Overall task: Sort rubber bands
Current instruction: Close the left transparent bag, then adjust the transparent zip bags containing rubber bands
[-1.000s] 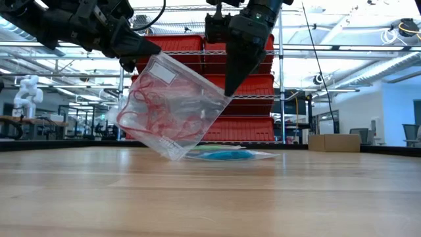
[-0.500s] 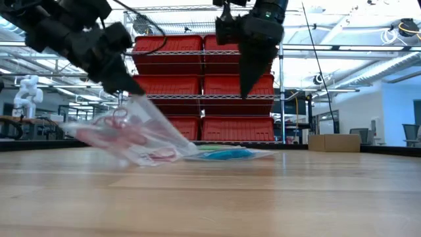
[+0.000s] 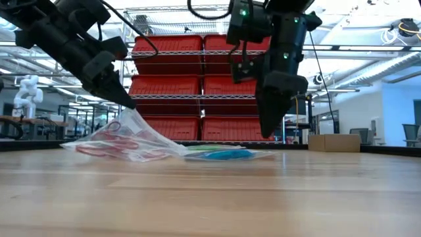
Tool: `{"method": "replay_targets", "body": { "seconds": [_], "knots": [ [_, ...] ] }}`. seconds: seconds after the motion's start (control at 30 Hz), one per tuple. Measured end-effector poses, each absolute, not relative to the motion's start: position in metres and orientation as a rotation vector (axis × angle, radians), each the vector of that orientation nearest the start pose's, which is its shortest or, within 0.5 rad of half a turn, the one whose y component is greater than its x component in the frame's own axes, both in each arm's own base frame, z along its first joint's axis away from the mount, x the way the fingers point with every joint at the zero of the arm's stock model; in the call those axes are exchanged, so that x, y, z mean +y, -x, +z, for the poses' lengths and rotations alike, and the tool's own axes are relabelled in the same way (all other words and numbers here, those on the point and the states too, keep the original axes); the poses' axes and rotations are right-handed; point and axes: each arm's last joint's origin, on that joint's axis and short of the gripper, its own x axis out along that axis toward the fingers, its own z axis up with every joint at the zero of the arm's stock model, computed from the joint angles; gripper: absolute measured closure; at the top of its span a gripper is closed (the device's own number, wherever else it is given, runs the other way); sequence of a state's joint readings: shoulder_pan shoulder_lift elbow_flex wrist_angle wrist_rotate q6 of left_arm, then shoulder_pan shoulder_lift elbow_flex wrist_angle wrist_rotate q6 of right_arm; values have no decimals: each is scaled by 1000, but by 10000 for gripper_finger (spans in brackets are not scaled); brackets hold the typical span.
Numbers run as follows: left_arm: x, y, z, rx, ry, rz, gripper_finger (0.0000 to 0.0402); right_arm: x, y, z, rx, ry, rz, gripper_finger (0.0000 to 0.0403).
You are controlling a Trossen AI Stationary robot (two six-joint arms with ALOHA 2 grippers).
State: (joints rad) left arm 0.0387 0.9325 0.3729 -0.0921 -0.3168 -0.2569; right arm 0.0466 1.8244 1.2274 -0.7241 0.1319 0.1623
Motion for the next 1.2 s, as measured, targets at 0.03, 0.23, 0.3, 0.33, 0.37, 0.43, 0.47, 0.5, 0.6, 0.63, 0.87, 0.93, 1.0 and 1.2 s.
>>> {"method": "replay_targets", "body": {
  "seconds": [0.03,0.23,0.3,0.33,0.37,0.43,0.47,0.5,0.6,0.63,0.87,0.93,1.0,1.2],
  "knots": [
    [16,-178,179,601,157,417,379,14,-348,178,1288,-20,-174,394],
    [16,-179,181,574,136,399,321,23,-353,179,1232,-13,-152,400],
    [16,-182,184,537,141,397,301,24,-353,180,1228,-14,-152,401],
    [16,-183,186,515,147,390,292,25,-353,180,1225,-16,-152,401],
    [15,-184,187,496,156,372,285,25,-353,180,1223,-16,-152,400],
    [14,-187,189,475,170,323,278,25,-353,180,1221,-16,-152,400],
    [14,-188,187,486,173,308,277,25,-353,180,1221,-16,-153,401],
    [13,-190,184,507,174,301,277,25,-354,180,1218,-16,-153,402],
    [13,-196,168,607,167,285,292,25,-354,180,1212,-11,-150,402],
    [13,-198,161,645,161,279,301,25,-354,180,1212,-3,-143,402],
    [13,-214,127,773,114,268,379,16,-355,180,1211,43,-167,402],
    [13,-214,119,826,104,279,394,15,-354,180,1215,45,-171,402],
    [14,-213,114,866,86,317,395,15,-354,180,1222,45,-171,403],
    [12,-203,111,941,98,470,398,14,-352,179,1241,32,-199,403]
  ]
}}
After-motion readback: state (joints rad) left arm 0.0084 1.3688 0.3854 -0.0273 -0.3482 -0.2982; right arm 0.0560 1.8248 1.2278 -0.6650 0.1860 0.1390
